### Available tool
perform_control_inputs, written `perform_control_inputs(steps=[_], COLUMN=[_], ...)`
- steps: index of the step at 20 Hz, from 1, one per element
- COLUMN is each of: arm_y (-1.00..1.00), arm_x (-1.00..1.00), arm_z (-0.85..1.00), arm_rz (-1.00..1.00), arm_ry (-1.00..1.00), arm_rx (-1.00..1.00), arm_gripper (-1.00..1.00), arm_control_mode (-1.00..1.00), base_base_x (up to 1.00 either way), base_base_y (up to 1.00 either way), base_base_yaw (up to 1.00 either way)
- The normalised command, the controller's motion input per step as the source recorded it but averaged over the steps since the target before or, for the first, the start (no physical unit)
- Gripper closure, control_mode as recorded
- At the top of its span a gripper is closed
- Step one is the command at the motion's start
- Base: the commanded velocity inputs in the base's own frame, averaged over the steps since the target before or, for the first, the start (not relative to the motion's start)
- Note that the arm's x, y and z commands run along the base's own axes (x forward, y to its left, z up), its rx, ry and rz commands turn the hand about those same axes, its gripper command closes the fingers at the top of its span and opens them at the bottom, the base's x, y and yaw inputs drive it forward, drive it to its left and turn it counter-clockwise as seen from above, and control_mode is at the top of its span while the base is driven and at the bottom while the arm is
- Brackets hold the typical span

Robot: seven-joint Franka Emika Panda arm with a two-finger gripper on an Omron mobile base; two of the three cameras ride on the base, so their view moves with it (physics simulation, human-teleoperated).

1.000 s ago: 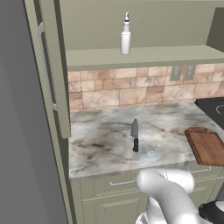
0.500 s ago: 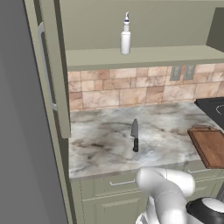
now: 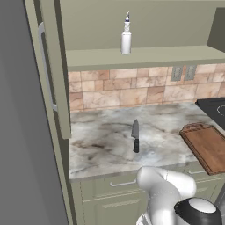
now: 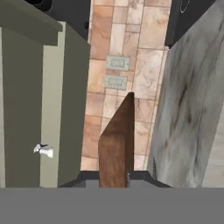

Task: Move the cutting board and knife to the sink. Then move spray from the cabinet to the counter.

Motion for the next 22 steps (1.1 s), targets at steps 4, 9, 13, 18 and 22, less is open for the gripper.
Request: perform_control_inputs(steps=[4,9,13,18,22], arm_y=[0.28,0.23,0.21,0.26,0.22], arm_x=[-0.05,0.0,0.01,0.02,0.0], arm_z=[0.4,0.4,0.34,0.25,0.12], arm_rz=[0.09,0.02,0.0,0.0,0.0], arm_ry=[0.01,0.11,0.23,0.27,0.13], arm_rx=[-0.09,-0.04,-0.01,0.0,0.03], arm_gripper=[1.0,1.0,1.0,1.0,1.0], arm_control_mode=[-1.0,-1.0,-1.0,-1.0,-1.0], base_base_x=[0.0,0.0,0.0,0.0,0.0], base_base_y=[0.0,0.0,0.0,0.0,0.0], base_base_yaw=[0.0,0.0,0.0,0.0,0.0])
